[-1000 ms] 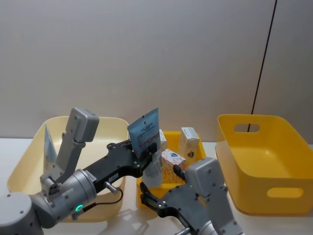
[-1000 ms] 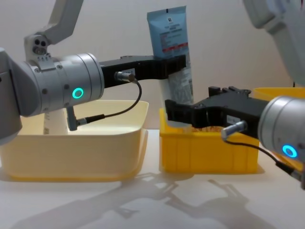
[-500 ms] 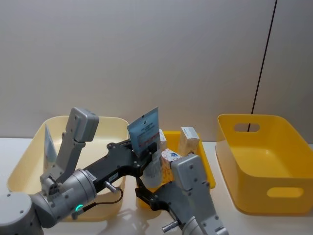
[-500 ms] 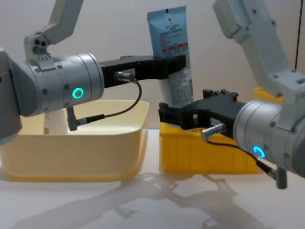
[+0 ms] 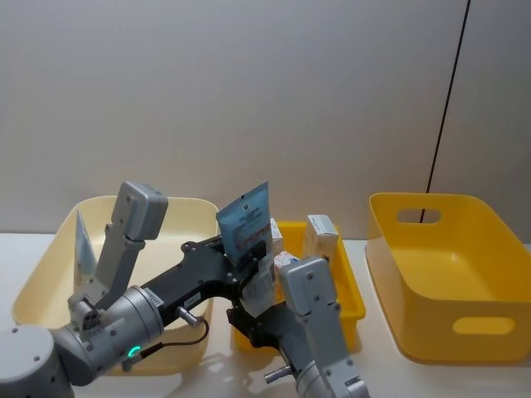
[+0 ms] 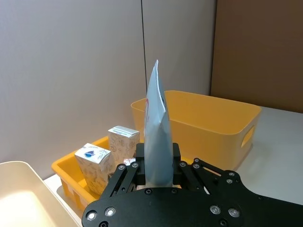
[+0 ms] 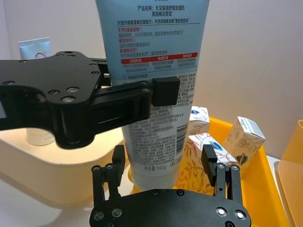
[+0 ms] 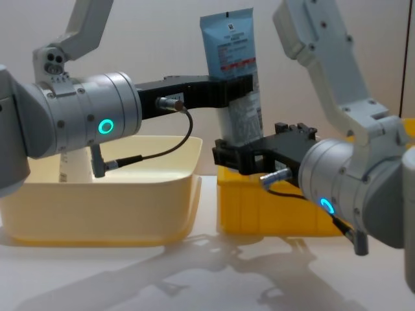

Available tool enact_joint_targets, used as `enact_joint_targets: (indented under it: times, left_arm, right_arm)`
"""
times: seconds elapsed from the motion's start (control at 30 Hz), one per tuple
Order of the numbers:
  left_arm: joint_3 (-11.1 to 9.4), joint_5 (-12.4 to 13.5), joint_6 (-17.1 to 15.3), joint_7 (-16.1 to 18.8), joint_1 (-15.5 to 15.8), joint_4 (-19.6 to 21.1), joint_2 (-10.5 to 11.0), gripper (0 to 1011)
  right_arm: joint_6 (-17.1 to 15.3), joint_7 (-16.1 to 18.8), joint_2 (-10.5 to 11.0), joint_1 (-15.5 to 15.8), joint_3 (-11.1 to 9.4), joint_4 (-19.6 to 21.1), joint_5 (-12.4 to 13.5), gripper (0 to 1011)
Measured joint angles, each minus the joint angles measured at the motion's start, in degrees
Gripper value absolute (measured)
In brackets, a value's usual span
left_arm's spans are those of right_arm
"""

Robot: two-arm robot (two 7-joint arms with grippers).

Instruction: Bimanual collaborative sorting of washing and personal care products

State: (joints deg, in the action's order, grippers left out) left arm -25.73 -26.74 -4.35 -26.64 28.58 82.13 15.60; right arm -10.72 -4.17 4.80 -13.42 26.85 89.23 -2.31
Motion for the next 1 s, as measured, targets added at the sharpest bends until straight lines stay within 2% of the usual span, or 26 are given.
enact_joint_targets:
  times: [0.2, 0.33, 0.47, 0.53, 0.57, 0.67, 1.0]
  left_arm:
    - [0.0, 0.0, 0.0, 0.0, 0.0, 0.0, 0.0, 288]
    - [0.0, 0.0, 0.0, 0.0, 0.0, 0.0, -0.1, 288]
    - [0.0, 0.0, 0.0, 0.0, 0.0, 0.0, -0.1, 285]
    - [0.0, 0.0, 0.0, 0.0, 0.0, 0.0, -0.1, 288]
    - [0.0, 0.0, 0.0, 0.0, 0.0, 0.0, -0.1, 286]
    - [0.0, 0.0, 0.0, 0.0, 0.0, 0.0, 0.0, 286]
    - [0.0, 0.0, 0.0, 0.0, 0.0, 0.0, 0.0, 286]
  right_arm:
    - [0.4, -1.1, -1.0, -0.4, -0.1, -1.2, -0.8, 999]
    - [0.6, -1.8, -1.6, -0.6, -0.2, -1.9, -1.2, 932]
    - [0.7, -2.2, -2.0, -0.7, -0.2, -2.3, -1.4, 823]
    - [0.8, -2.3, -2.0, -0.7, -0.2, -2.4, -1.5, 812]
    - [0.8, -2.4, -2.2, -0.8, -0.2, -2.5, -1.6, 749]
    - [0.9, -2.7, -2.3, -0.9, -0.3, -2.7, -1.7, 674]
    - [1.1, -3.0, -2.7, -1.0, -0.3, -3.1, -1.9, 659]
